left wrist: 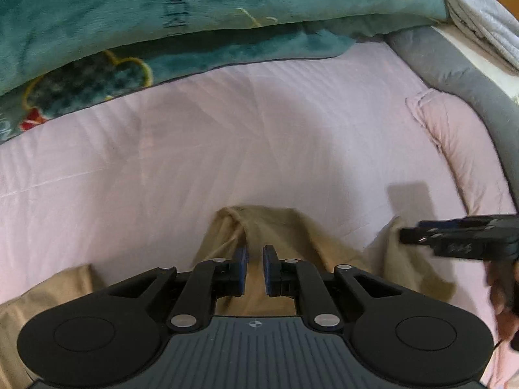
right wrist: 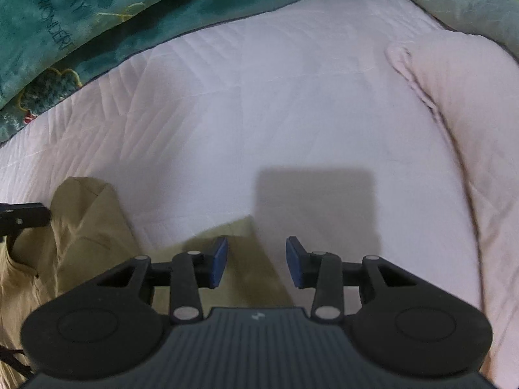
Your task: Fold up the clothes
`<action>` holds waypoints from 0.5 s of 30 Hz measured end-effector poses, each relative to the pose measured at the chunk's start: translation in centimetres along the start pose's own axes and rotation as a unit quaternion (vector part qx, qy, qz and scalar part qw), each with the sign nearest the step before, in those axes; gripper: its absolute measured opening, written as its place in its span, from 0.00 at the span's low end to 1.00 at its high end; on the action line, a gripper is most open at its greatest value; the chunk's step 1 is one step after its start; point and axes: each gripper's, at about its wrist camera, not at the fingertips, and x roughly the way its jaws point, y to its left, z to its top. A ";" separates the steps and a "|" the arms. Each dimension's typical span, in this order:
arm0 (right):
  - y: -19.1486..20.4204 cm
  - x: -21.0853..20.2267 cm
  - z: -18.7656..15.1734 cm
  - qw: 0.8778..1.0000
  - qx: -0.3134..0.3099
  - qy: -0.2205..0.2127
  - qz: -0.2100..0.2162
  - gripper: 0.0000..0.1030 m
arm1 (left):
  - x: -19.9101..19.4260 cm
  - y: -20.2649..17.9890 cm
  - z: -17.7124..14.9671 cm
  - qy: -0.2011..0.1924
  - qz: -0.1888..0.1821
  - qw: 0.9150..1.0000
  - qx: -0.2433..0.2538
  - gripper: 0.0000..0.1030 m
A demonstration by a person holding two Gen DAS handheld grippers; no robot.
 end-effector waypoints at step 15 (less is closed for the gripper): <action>-0.5 -1.7 -1.5 0.998 -0.021 -0.057 -0.017 0.02 | 3.4 -0.6 0.7 -0.012 0.024 1.000 0.008 0.02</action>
